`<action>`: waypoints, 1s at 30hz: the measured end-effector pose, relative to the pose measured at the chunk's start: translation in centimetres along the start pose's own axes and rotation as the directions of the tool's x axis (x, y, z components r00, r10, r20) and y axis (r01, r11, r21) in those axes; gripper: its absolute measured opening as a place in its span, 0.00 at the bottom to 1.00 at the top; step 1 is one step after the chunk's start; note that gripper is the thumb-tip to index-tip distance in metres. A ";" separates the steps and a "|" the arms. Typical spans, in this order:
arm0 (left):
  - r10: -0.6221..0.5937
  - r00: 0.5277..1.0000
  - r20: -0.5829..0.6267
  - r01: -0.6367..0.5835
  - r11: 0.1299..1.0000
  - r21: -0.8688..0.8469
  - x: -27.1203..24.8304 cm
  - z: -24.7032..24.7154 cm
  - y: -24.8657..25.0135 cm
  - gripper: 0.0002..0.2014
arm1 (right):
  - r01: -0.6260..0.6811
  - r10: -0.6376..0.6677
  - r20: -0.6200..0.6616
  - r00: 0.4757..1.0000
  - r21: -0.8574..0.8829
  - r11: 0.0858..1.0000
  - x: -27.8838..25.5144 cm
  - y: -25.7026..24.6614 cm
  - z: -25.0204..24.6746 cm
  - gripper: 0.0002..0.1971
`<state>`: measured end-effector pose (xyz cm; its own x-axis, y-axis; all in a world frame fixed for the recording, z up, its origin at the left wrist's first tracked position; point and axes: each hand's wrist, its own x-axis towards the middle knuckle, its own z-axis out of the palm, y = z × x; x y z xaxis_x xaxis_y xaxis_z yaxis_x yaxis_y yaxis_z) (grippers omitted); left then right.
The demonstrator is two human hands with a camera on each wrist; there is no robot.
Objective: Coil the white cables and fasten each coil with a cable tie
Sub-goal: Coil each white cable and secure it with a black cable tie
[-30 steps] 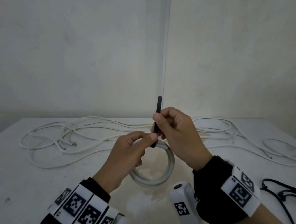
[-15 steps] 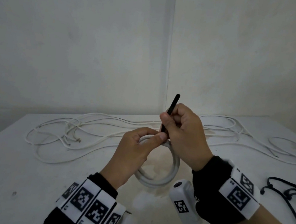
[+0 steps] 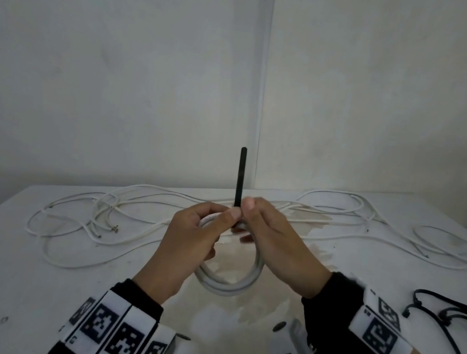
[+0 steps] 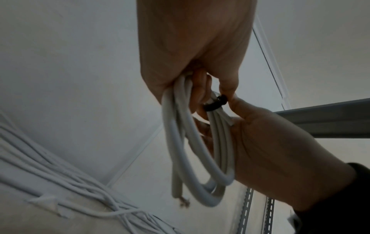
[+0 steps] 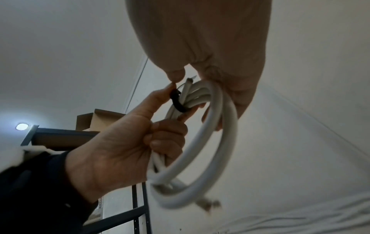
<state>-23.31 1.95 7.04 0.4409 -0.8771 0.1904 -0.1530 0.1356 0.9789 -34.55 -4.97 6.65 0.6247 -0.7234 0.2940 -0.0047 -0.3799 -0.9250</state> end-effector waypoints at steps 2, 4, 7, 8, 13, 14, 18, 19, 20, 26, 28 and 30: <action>-0.013 1.000 -0.020 0.013 1.000 -0.024 0.3 -0.2 0.0 0.10 | -0.061 0.060 0.048 0.997 0.015 0.998 -0.5 0.2 0.0 0.16; -0.037 0.999 -0.006 0.037 0.998 -0.054 0.5 -0.5 -0.1 0.11 | -0.066 0.064 0.056 0.996 0.030 0.997 -0.6 0.1 -0.1 0.14; -0.080 0.995 0.057 0.085 0.992 -0.093 0.3 -1.1 -0.3 0.09 | -0.063 0.063 0.025 0.998 0.019 0.998 -0.3 0.0 -0.2 0.14; -0.097 0.992 0.080 0.104 0.990 -0.095 0.2 -1.4 -0.4 0.09 | -0.072 0.071 0.015 0.997 0.021 0.997 -0.1 0.1 -0.2 0.14; -0.102 0.982 0.157 0.105 0.994 -0.013 -0.2 -3.5 -1.0 0.10 | -0.156 0.158 -0.001 0.987 0.155 0.975 0.1 0.4 0.4 0.17; -0.071 0.988 0.137 0.068 0.997 0.026 -0.2 -3.7 -1.2 0.11 | -0.157 0.159 0.003 0.987 0.176 0.972 0.1 0.4 0.6 0.17; 0.081 0.997 -0.003 -0.079 0.974 0.213 0.4 -4.1 -2.2 0.12 | -0.113 0.111 0.021 0.994 0.127 0.985 -0.1 0.4 1.9 0.17; 0.109 0.994 -0.012 -0.103 0.964 0.245 0.5 -4.3 -2.2 0.13 | -0.098 0.096 0.017 0.995 0.107 0.989 -0.1 0.4 2.1 0.16; 0.127 0.992 -0.004 -0.121 0.955 0.270 0.5 -4.6 -2.2 0.13 | -0.087 0.086 0.008 0.996 0.092 0.992 -0.1 0.4 2.3 0.16; 0.200 0.980 0.003 -0.188 0.916 0.354 -0.4 -5.9 -2.9 0.22 | -0.076 0.078 -0.010 0.997 0.100 0.992 0.2 0.4 3.8 0.16; 0.237 0.971 -0.019 -0.207 0.882 0.422 -0.8 -6.6 -3.2 0.20 | -0.093 0.093 0.007 0.996 0.102 0.990 0.4 0.6 4.6 0.17; 0.223 0.975 -0.013 -0.190 0.859 0.475 -1.1 -7.5 -3.5 0.18 | -0.113 0.110 0.027 0.994 0.112 0.987 0.6 0.8 5.6 0.16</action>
<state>-16.59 5.89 3.93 0.4068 -0.8189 0.4048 -0.6352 0.0649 0.7696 -29.79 -2.49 4.74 0.6413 -0.7450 0.1833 0.0126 -0.2286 -0.9734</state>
